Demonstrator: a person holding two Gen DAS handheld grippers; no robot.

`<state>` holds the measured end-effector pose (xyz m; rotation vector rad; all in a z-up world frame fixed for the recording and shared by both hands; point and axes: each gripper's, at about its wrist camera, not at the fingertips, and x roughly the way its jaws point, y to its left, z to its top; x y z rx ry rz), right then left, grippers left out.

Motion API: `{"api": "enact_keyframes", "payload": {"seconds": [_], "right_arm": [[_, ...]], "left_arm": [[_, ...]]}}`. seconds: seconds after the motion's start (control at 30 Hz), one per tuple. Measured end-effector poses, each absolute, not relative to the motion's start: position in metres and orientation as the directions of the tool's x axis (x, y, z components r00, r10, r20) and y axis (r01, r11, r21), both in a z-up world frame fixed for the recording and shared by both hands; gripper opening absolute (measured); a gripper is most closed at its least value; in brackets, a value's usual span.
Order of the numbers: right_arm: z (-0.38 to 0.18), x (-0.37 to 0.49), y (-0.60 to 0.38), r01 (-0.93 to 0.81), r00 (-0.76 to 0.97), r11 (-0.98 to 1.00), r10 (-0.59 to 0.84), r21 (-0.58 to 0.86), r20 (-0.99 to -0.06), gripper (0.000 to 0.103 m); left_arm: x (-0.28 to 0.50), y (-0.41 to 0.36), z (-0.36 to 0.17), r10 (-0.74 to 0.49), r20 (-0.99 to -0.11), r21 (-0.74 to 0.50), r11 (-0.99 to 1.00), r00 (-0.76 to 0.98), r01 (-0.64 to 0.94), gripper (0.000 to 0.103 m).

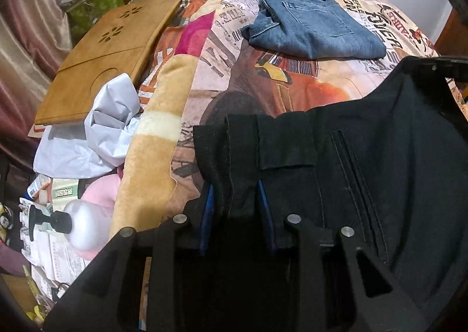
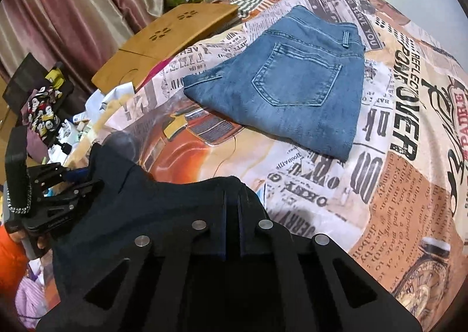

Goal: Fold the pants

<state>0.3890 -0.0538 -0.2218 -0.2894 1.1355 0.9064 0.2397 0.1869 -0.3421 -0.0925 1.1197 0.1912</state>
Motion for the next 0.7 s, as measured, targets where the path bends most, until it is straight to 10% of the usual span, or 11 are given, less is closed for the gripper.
{"api": "enact_keyframes", "payload": {"seconds": [0.37,0.7], "right_arm": [[-0.121,0.369,-0.185,-0.606,0.386,0.772,0.497,0.193,-0.777,0.035],[-0.101,0.300,-0.326,-0.409,0.532,0.897,0.382,0.165,-0.755,0.036]], "left_arm": [[0.201,0.184,-0.279,0.141,-0.861,0.028,0.972,0.489,-0.232,0.032],[0.164,0.182,-0.260,0.123,-0.863,-0.016,0.963,0.491,-0.270,0.050]]}}
